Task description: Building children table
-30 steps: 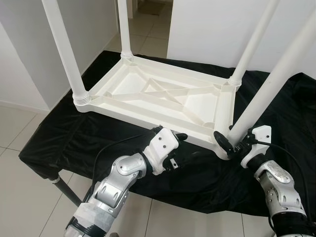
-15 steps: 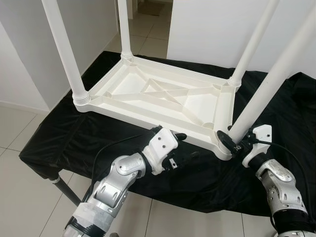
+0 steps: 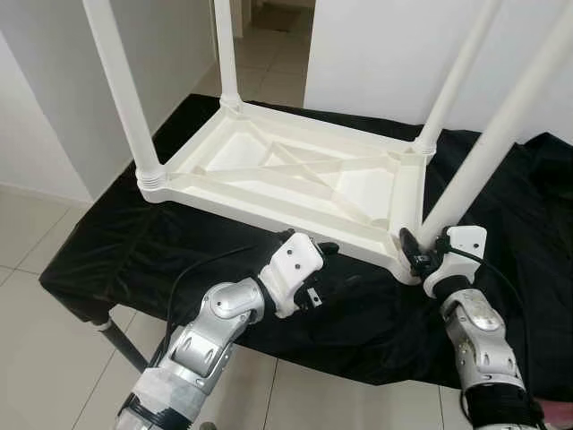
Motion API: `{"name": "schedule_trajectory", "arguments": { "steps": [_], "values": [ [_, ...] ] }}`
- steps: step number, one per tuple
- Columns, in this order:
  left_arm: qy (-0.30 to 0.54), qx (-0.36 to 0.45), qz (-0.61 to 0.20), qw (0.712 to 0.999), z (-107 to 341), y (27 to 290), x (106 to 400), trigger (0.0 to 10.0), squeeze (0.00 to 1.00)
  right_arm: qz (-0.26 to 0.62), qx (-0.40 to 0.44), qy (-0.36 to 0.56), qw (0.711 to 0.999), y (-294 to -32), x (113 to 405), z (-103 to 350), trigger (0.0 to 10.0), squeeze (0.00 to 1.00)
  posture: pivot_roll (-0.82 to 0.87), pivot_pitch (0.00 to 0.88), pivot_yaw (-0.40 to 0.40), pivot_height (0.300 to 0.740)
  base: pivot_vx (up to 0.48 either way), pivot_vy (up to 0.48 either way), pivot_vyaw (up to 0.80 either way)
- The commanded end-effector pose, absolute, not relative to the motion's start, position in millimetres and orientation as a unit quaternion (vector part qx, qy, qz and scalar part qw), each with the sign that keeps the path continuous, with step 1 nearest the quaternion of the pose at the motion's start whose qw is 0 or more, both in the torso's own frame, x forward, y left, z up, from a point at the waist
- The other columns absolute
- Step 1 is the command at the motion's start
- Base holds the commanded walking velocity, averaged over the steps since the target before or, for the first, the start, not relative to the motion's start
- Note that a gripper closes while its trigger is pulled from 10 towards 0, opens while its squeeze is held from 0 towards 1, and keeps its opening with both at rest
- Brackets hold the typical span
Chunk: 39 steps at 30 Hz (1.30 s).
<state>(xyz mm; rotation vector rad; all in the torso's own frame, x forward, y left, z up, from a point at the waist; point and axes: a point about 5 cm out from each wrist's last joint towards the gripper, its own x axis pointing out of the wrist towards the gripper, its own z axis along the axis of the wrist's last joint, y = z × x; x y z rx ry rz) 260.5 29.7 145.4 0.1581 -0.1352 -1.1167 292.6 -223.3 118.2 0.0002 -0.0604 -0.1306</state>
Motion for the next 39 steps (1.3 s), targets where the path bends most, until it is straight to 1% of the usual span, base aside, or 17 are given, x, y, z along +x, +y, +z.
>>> {"name": "schedule_trajectory", "arguments": {
  "steps": [1,2,4,5,6,8,9,11,16,17,20,21,29,32,37,38,39],
  "values": [
    [-0.063,0.078,-0.533,0.840,144,27,258,10.0,0.00,-0.146,-0.001,-0.012,0.989,-232,289,113,10.0,0.00,-0.07,0.000,-0.023,0.740,0.000,0.000,0.00],
    [-0.063,0.078,-0.533,0.840,144,26,258,10.0,0.00,-0.183,-0.004,-0.016,0.983,-230,289,114,10.0,0.00,-0.07,0.000,-0.029,0.740,0.000,0.000,0.00],
    [-0.063,0.078,-0.533,0.840,144,26,258,10.0,0.00,-0.183,-0.004,-0.016,0.983,-230,289,114,10.0,0.00,-0.07,0.000,-0.029,0.740,0.000,0.000,0.00],
    [-0.063,0.077,-0.534,0.839,144,24,257,10.0,0.00,-0.203,0.008,-0.010,0.979,-224,289,111,10.0,0.00,-0.07,0.000,-0.029,0.740,0.000,0.000,0.00],
    [-0.063,0.077,-0.534,0.839,144,24,257,10.0,0.00,-0.203,0.008,-0.010,0.979,-224,289,111,10.0,0.00,-0.07,0.000,-0.029,0.740,0.000,0.000,0.00],
    [-0.063,0.076,-0.537,0.838,143,23,255,10.0,0.00,-0.238,0.015,-0.005,0.971,-211,292,108,10.0,0.00,-0.06,0.000,-0.034,0.740,0.000,0.000,0.00],
    [-0.063,0.076,-0.537,0.838,143,23,255,10.0,0.00,-0.238,0.015,-0.005,0.971,-211,292,108,10.0,0.00,-0.06,0.000,-0.034,0.740,0.000,0.000,0.00],
    [-0.062,0.076,-0.537,0.838,142,23,254,10.0,0.00,-0.239,0.026,-0.019,0.970,-200,296,113,10.0,0.00,-0.05,0.000,-0.041,0.740,0.000,0.000,0.00],
    [-0.062,0.076,-0.536,0.838,142,24,254,10.0,0.00,-0.233,0.028,-0.024,0.972,-199,296,115,10.0,0.00,-0.05,0.000,-0.043,0.740,0.000,0.000,0.00],
    [-0.060,0.078,-0.535,0.839,140,24,254,10.0,0.00,-0.238,0.008,-0.033,0.971,-203,293,118,10.0,0.47,-0.05,0.000,-0.047,0.740,0.000,0.000,0.00],
    [-0.058,0.081,-0.534,0.839,138,24,253,10.0,0.00,-0.244,-0.002,-0.038,0.969,-207,291,118,10.0,0.47,-0.05,0.000,-0.047,0.740,0.000,0.000,0.00],
    [-0.058,0.081,-0.535,0.839,138,25,253,10.0,0.00,-0.243,-0.003,-0.038,0.969,-209,288,117,10.0,1.00,-0.05,0.000,-0.050,0.740,0.000,0.000,0.00],
    [-0.058,0.084,-0.532,0.840,137,27,252,10.0,0.00,-0.209,-0.031,-0.052,0.976,-210,265,113,10.0,1.00,-0.05,0.000,-0.058,0.740,0.000,0.000,0.00],
    [-0.057,0.084,-0.531,0.841,136,27,251,10.0,0.00,-0.191,-0.044,-0.071,0.978,-206,247,114,10.0,1.00,-0.06,0.000,-0.061,0.740,0.000,0.000,0.00],
    [-0.057,0.085,-0.532,0.841,136,28,250,10.0,0.00,-0.182,-0.041,-0.071,0.980,-203,243,113,10.0,1.00,-0.06,0.000,-0.061,0.740,0.000,0.000,0.00],
    [-0.056,0.084,-0.531,0.841,136,29,250,10.0,0.00,-0.169,-0.038,-0.063,0.983,-200,238,109,10.0,0.97,-0.06,0.000,-0.062,0.740,0.000,0.000,0.00],
    [-0.053,0.081,-0.530,0.843,135,32,250,10.0,0.00,-0.155,-0.036,-0.057,0.986,-196,233,106,10.0,0.82,-0.06,0.000,-0.061,0.740,0.000,0.000,0.00]
  ]
}}
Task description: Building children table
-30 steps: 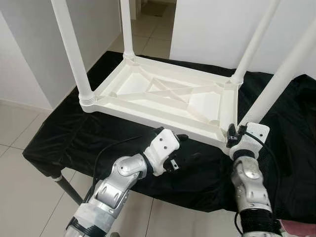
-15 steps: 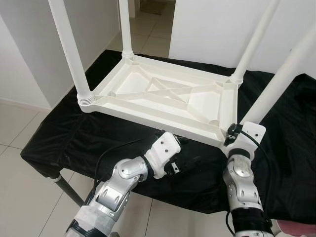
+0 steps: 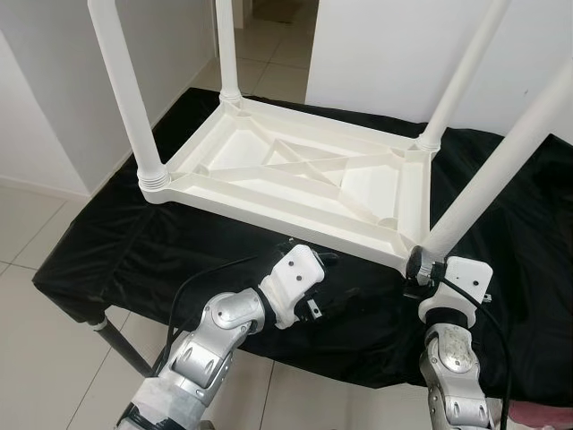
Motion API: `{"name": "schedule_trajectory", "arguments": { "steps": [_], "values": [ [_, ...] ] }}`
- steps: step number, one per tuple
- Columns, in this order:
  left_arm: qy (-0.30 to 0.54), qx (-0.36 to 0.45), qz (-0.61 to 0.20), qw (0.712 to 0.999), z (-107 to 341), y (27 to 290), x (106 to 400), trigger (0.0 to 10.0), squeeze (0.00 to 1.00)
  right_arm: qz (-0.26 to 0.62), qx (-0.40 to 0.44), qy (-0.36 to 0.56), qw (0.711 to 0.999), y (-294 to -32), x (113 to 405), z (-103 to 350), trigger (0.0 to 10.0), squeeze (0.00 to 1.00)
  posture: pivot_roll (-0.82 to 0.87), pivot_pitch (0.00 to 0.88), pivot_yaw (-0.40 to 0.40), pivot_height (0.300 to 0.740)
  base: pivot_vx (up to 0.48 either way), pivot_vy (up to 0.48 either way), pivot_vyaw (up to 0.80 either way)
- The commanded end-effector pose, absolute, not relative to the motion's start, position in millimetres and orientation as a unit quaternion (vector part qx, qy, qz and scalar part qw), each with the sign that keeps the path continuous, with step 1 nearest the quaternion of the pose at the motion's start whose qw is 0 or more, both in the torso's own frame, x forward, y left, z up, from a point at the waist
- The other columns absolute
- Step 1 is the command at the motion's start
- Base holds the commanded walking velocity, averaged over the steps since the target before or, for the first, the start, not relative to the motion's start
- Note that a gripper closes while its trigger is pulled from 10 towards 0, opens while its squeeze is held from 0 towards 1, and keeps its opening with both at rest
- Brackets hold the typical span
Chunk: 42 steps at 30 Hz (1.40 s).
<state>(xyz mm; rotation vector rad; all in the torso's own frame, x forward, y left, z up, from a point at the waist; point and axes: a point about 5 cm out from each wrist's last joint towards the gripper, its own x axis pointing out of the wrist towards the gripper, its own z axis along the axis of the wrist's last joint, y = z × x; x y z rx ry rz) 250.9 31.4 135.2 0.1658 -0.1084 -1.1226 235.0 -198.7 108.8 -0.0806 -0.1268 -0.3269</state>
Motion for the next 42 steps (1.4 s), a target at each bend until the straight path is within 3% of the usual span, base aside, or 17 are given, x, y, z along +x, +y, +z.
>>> {"name": "schedule_trajectory", "arguments": {
  "steps": [1,14,24,34,42],
  "values": [
    [-0.051,0.079,-0.528,0.844,135,35,250,10.0,0.00,-0.144,-0.040,-0.052,0.987,-193,229,103,10.0,0.00,-0.06,0.000,-0.061,0.740,0.000,0.000,0.00],
    [-0.044,0.085,-0.513,0.853,136,49,252,10.0,0.00,-0.055,-0.026,-0.049,0.997,-173,230,101,10.0,0.00,-0.06,0.000,-0.060,0.740,0.000,0.000,0.00],
    [-0.032,0.157,-0.497,0.853,134,78,260,10.0,0.00,0.014,0.016,-0.066,0.998,-152,254,114,10.0,0.00,-0.04,0.000,-0.070,0.740,0.000,0.000,0.00],
    [-0.022,0.218,-0.435,0.873,142,120,305,10.0,0.00,-0.011,0.016,-0.085,0.996,-163,270,123,10.0,0.00,-0.03,0.000,-0.067,0.740,0.000,0.000,0.00],
    [-0.025,0.232,-0.416,0.879,151,121,336,10.0,0.00,-0.049,0.015,-0.088,0.995,-175,270,122,10.0,0.00,-0.05,0.000,-0.039,0.740,0.000,0.000,0.00]
  ]
}}
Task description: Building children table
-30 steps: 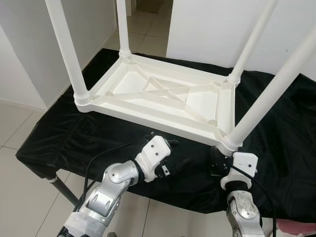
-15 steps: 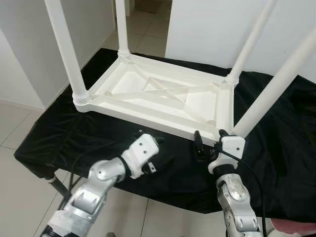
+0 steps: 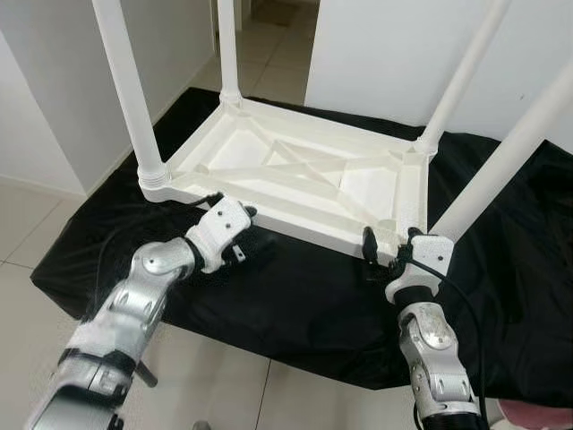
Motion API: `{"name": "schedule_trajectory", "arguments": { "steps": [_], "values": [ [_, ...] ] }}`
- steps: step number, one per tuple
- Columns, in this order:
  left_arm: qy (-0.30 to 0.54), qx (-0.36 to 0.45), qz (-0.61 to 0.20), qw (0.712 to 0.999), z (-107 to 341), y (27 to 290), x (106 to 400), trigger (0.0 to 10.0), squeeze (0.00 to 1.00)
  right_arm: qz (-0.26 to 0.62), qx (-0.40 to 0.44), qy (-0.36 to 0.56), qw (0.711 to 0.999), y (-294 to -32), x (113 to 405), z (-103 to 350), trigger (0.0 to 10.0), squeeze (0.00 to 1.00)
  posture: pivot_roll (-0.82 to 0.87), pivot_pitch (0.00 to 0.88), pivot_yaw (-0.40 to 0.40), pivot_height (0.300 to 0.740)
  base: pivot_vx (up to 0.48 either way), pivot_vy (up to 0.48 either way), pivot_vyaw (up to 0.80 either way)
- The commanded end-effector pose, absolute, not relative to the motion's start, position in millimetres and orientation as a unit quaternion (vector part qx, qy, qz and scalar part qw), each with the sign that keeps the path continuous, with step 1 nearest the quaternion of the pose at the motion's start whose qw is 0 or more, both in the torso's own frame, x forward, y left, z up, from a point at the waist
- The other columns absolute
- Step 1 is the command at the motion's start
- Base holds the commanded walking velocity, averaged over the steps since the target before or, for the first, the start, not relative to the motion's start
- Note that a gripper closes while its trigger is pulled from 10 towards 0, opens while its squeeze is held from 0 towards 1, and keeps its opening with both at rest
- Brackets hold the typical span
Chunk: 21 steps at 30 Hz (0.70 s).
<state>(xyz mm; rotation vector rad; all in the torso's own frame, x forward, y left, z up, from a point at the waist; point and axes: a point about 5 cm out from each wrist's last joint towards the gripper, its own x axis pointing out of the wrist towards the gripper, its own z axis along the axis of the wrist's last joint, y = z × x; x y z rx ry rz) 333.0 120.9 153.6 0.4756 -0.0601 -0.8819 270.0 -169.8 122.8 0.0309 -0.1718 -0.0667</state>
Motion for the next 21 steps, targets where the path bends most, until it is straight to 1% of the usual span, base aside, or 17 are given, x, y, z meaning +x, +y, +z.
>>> {"name": "schedule_trajectory", "arguments": {
  "steps": [1,3,4,6,7,8,9,10,13,17,18,21],
  "values": [
    [-0.026,0.237,-0.410,0.880,153,118,348,10.0,0.00,-0.073,0.017,-0.091,0.993,-180,271,123,10.0,0.00,-0.06,0.000,-0.030,0.740,0.000,0.000,0.00],
    [-0.026,0.237,-0.410,0.880,153,118,348,10.0,0.00,-0.073,0.017,-0.091,0.993,-180,271,123,10.0,0.00,-0.06,0.000,-0.030,0.740,0.000,0.000,0.00],
    [-0.025,0.242,-0.410,0.879,154,115,355,10.0,0.00,-0.094,0.019,-0.093,0.991,-184,271,123,10.0,0.00,-0.07,0.000,-0.019,0.740,0.000,0.000,0.00],
    [-0.025,0.244,-0.411,0.878,154,114,357,10.0,0.00,-0.099,0.021,-0.093,0.990,-186,271,123,10.0,0.00,-0.07,0.000,-0.019,0.740,0.000,0.000,0.00],
    [-0.020,0.248,-0.417,0.874,156,108,364,10.0,0.00,-0.125,0.021,-0.094,0.987,-193,269,122,10.0,0.00,-0.08,0.000,-0.007,0.740,0.000,0.000,0.00],
    [-0.018,0.249,-0.418,0.873,156,107,365,10.0,0.00,-0.131,0.020,-0.094,0.987,-195,269,122,10.0,0.00,-0.08,0.000,-0.007,0.740,0.000,0.000,0.00],
    [-0.018,0.249,-0.418,0.873,156,107,365,10.0,0.00,-0.131,0.020,-0.094,0.987,-195,269,122,10.0,0.00,-0.08,0.000,-0.007,0.740,0.000,0.000,0.00],
    [-0.016,0.250,-0.419,0.873,157,105,368,10.0,0.00,-0.135,0.019,-0.094,0.986,-197,269,122,10.0,0.00,-0.10,0.000,0.011,0.740,0.000,0.000,0.00],
    [-0.015,0.251,-0.419,0.872,158,103,371,10.0,0.00,-0.136,0.017,-0.095,0.986,-198,269,122,10.0,0.00,-0.10,0.000,0.014,0.740,0.000,0.000,0.00],
    [-0.032,0.247,-0.431,0.867,166,86,375,10.0,0.00,-0.125,0.001,-0.096,0.987,-203,269,126,10.0,0.00,-0.12,0.000,-0.009,0.740,0.000,0.000,0.00],
    [-0.036,0.246,-0.433,0.867,167,82,375,10.0,0.00,-0.121,-0.004,-0.096,0.988,-204,270,128,10.0,0.00,-0.13,0.000,-0.027,0.740,0.000,0.000,0.00],
    [-0.042,0.246,-0.435,0.865,169,79,376,10.0,0.00,-0.118,-0.010,-0.096,0.988,-205,269,131,10.0,0.00,-0.13,0.000,-0.037,0.740,0.000,0.000,0.00]
  ]
}}
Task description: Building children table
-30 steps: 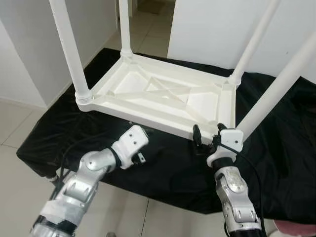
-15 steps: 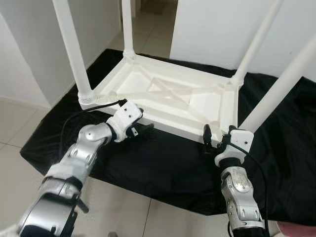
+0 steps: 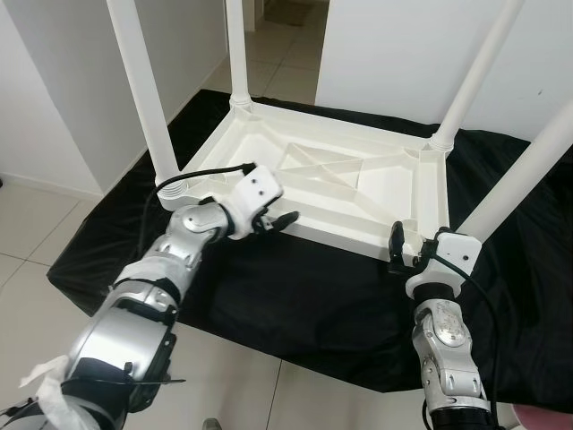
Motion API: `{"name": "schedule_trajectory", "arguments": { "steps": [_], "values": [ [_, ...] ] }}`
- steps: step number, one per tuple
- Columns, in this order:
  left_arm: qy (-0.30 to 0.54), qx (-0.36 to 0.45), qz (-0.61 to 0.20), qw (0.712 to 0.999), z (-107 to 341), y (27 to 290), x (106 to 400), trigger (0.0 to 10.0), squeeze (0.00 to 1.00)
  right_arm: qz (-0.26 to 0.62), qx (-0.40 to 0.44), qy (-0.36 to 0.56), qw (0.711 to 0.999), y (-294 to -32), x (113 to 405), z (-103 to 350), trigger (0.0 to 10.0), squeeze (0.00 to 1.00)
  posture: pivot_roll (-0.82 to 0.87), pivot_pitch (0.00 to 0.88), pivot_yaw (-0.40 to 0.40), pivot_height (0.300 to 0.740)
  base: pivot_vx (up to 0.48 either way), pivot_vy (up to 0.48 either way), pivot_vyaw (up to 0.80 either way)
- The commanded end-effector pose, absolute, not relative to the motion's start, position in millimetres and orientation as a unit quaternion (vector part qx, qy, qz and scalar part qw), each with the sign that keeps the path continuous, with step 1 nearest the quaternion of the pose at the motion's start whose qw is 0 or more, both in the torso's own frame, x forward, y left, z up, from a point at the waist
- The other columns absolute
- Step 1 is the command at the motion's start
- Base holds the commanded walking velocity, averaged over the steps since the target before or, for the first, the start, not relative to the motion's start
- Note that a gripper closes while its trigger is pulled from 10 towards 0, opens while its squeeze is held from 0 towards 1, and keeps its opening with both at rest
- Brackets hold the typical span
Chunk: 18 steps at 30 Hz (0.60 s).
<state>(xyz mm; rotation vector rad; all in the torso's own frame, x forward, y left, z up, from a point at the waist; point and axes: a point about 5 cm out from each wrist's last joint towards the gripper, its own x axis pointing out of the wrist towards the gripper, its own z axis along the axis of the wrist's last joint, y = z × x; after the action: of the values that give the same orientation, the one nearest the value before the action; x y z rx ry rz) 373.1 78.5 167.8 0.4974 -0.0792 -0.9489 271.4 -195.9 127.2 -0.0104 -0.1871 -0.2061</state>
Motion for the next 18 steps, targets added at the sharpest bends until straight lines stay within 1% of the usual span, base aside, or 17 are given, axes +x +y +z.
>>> {"name": "schedule_trajectory", "arguments": {
  "steps": [1,7,12,18],
  "values": [
    [-0.042,0.246,-0.435,0.865,169,79,376,10.0,0.00,-0.118,-0.010,-0.096,0.988,-205,269,131,10.0,0.00,-0.13,0.000,-0.037,0.740,0.000,0.000,0.00],
    [-0.052,0.245,-0.445,0.860,166,70,375,10.0,0.00,-0.102,-0.045,-0.073,0.991,-210,258,133,10.0,0.00,-0.16,0.000,-0.074,0.740,0.000,0.000,0.00],
    [-0.055,0.240,-0.442,0.862,167,68,375,10.0,0.00,-0.083,-0.062,-0.066,0.992,-211,259,133,10.0,0.00,-0.17,0.000,-0.100,0.740,0.000,0.000,0.00],
    [-0.056,0.242,-0.440,0.863,166,70,375,10.0,0.00,-0.081,-0.062,-0.067,0.993,-210,261,134,10.0,0.00,-0.16,0.000,-0.101,0.740,0.000,0.000,0.00]
  ]
}}
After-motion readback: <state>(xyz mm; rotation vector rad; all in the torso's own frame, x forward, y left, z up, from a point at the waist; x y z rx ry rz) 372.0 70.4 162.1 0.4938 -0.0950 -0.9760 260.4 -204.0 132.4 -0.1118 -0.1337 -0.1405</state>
